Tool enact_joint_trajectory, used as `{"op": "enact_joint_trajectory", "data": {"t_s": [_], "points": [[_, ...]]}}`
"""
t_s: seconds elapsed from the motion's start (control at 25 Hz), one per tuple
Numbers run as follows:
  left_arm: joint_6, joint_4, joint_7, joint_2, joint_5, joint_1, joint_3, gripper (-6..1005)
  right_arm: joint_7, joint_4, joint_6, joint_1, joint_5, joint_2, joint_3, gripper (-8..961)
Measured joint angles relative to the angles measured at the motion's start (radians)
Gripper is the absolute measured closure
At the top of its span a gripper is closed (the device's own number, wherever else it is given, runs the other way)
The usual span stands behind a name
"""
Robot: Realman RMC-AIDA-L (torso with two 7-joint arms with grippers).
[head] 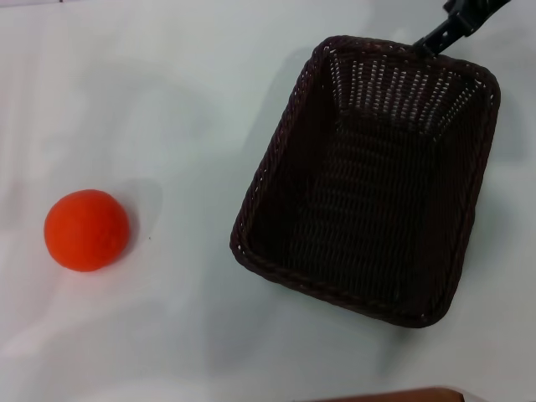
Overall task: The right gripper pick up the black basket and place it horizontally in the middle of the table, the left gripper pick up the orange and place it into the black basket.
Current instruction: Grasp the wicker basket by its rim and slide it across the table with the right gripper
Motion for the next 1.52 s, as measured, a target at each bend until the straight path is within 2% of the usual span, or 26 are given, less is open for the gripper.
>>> {"op": "enact_joint_trajectory", "data": {"t_s": [0.24,0.48,0.64,0.92,1.12,1.24,1.36,1.52], "points": [[0.000,0.001,0.000,0.000,0.000,-0.002,0.008,426,-0.020,0.029,-0.028,-0.004,-0.002,0.014,-0.013,13],[0.000,0.001,0.000,-0.001,0.000,-0.002,0.007,433,-0.035,0.116,-0.108,-0.004,-0.005,0.024,-0.077,22],[0.000,0.001,-0.010,-0.002,0.000,-0.001,0.007,437,-0.037,0.158,-0.173,-0.004,-0.006,0.028,-0.115,83],[0.000,0.001,-0.020,-0.002,0.000,0.000,0.007,444,-0.054,0.183,-0.221,-0.002,-0.007,0.030,-0.113,189],[0.000,0.000,-0.021,-0.002,0.000,0.001,0.007,449,-0.062,0.210,-0.221,-0.004,-0.002,0.023,-0.107,425],[0.000,0.000,-0.021,-0.001,0.000,0.001,0.003,452,-0.063,0.229,-0.196,-0.006,0.001,0.014,-0.090,630],[0.002,0.000,-0.021,-0.001,-0.001,0.001,0.002,457,-0.060,0.232,-0.139,-0.012,-0.001,0.003,-0.028,652],[0.008,0.000,-0.016,0.000,0.000,-0.007,0.006,464,-0.058,0.227,-0.042,-0.015,0.006,-0.021,0.105,687]]}}
